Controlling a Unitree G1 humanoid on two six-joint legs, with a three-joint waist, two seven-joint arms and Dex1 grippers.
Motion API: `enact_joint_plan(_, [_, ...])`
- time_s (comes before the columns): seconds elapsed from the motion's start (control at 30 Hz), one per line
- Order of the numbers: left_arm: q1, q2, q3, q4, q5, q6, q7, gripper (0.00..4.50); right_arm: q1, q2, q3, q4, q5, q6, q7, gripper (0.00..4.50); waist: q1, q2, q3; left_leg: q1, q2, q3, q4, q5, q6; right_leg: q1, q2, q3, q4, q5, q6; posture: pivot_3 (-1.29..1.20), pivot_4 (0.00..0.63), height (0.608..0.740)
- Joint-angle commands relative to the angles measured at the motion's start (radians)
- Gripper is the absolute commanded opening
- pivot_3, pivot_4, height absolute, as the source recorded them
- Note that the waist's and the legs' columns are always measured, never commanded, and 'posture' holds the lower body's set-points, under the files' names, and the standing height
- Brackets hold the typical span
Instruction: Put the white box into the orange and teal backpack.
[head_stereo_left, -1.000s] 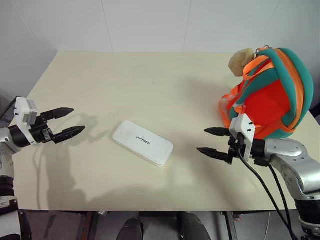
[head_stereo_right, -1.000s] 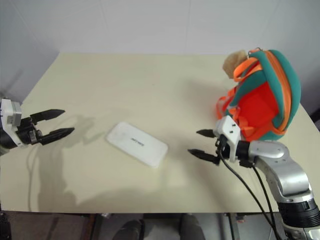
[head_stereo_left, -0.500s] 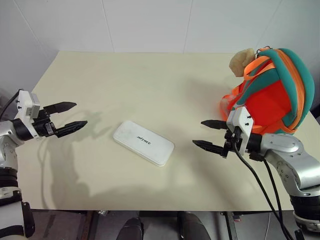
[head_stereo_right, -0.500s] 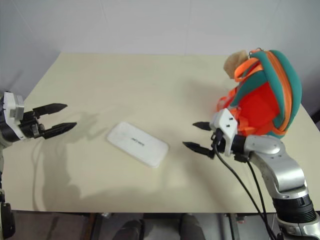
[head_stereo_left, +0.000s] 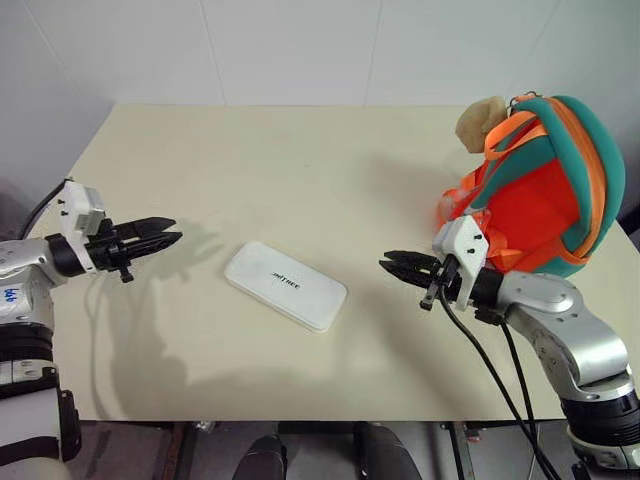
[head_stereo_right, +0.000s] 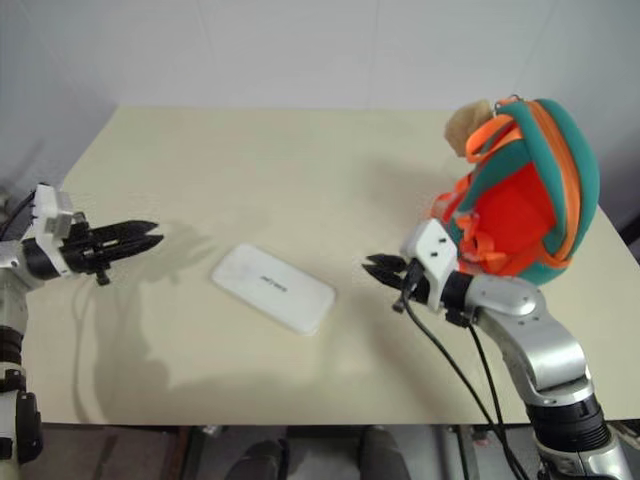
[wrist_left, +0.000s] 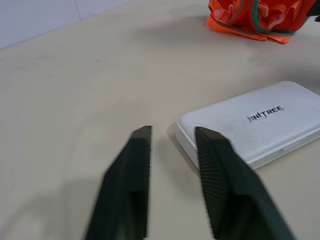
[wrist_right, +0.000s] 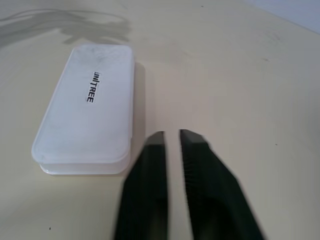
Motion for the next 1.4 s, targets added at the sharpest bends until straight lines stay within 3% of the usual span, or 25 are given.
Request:
enact_joint_plan(0.03, [-0.027, -0.002, -0.009, 0.030, 0.016, -0.009, -0.014, 0.08, 0.011, 0.000, 0.005, -0.061, -0.006, 0.022, -0.028, 0.15, 0.000, 0.000, 0.000, 0.000, 0.000, 0.000, 0.000, 0.000, 0.000, 0.000, 0.000, 0.000, 0.000, 0.000, 0.000, 0.00, 0.150, 0.740])
enact_joint_plan(0.63, [-0.212, -0.127, -0.141, 0.371, 0.227, -0.176, 0.085, 0.00, 0.056, 0.029, 0.171, -0.135, -0.096, 0.227, -0.151, 0.12, 0.000, -0.001, 0.000, 0.000, 0.000, 0.000, 0.004, -0.001, 0.001, 0.000, 0.000, 0.000, 0.002, 0.000, 0.000, 0.00, 0.150, 0.740])
enact_joint_plan(0.93, [-0.229, -0.163, -0.154, 0.387, 0.241, -0.149, 0.014, 0.00, 0.058, 0.057, 0.215, -0.172, -0.092, 0.307, -0.163, 0.12, 0.000, -0.001, 0.000, -0.001, 0.000, 0.000, 0.005, -0.001, 0.002, 0.001, 0.000, 0.000, 0.002, 0.000, 0.000, 0.00, 0.150, 0.740])
enact_joint_plan(1.4, [-0.243, -0.199, -0.189, 0.399, 0.297, -0.158, 0.031, 0.00, 0.028, 0.068, 0.258, -0.162, -0.113, 0.313, -0.158, 0.12, 0.001, -0.001, -0.001, -0.001, 0.000, 0.000, 0.006, -0.002, 0.003, 0.001, 0.001, 0.000, 0.002, 0.000, 0.000, 0.00, 0.150, 0.740])
